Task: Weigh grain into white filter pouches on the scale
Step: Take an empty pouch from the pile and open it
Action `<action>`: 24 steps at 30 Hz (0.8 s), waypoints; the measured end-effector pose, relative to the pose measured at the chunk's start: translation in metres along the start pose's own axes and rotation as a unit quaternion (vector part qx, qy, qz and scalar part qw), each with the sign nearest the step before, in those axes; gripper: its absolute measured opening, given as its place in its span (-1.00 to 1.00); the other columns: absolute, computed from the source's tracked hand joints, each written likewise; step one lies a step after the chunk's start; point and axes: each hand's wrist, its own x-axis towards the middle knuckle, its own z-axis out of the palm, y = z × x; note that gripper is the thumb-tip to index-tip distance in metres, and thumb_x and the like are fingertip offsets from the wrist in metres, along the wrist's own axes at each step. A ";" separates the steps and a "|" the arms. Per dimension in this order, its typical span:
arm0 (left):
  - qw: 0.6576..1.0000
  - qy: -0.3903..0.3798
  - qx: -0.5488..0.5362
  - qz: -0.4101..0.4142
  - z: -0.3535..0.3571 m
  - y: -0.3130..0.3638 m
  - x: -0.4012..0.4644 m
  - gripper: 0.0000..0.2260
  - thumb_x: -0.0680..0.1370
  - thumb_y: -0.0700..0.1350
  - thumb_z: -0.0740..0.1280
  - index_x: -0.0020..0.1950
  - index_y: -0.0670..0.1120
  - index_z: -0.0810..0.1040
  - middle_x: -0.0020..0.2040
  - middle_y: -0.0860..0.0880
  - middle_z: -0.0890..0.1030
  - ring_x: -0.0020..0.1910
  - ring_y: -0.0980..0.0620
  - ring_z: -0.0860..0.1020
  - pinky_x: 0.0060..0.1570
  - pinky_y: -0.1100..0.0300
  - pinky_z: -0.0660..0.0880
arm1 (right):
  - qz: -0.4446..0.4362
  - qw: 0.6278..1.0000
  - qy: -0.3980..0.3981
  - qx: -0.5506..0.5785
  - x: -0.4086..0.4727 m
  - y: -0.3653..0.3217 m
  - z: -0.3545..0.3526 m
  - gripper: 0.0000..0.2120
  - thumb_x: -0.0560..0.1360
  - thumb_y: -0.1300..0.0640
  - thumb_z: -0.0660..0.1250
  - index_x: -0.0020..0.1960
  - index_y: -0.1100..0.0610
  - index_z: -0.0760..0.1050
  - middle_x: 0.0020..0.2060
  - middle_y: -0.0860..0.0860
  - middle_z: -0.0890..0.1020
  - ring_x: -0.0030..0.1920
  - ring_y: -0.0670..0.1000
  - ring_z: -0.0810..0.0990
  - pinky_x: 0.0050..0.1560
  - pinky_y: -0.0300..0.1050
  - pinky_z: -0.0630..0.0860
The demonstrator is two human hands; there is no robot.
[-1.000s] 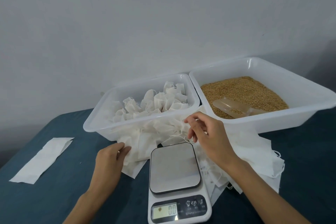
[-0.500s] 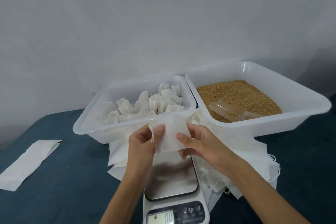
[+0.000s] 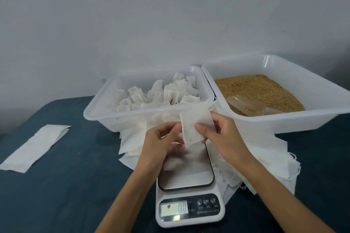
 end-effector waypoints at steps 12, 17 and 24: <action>1.000 0.000 -0.008 -0.008 -0.005 0.002 0.001 -0.67 0.47 0.09 0.48 0.00 -0.16 0.77 -0.17 -0.14 0.66 -0.26 0.02 0.59 -0.16 0.15 0.66 | -0.014 0.999 0.031 -0.025 -0.001 -0.005 -0.003 -0.95 0.56 0.19 0.44 0.02 0.13 0.63 -0.27 0.01 0.67 -0.35 -0.03 0.59 -0.28 -0.21 0.53; 1.000 0.024 -0.011 0.015 -0.006 0.002 0.002 -0.84 0.55 -0.08 0.49 -0.09 -0.17 0.75 -0.30 -0.14 0.62 -0.32 -0.01 0.59 -0.18 0.13 0.64 | -0.008 0.999 0.040 -0.023 -0.002 -0.009 -0.004 -0.97 0.56 0.20 0.44 -0.01 0.14 0.62 -0.25 -0.03 0.68 -0.33 -0.05 0.62 -0.28 -0.24 0.54; 0.995 0.069 0.019 0.063 -0.006 0.003 0.003 -0.78 0.52 -0.23 0.53 -0.31 -0.08 0.65 -0.37 -0.07 0.56 -0.40 0.01 0.52 -0.26 0.20 0.56 | -0.131 0.941 0.150 -0.273 -0.009 -0.013 0.006 -0.70 0.50 0.13 0.50 0.18 0.05 0.49 0.01 -0.11 0.55 -0.04 -0.08 0.54 -0.01 -0.30 0.48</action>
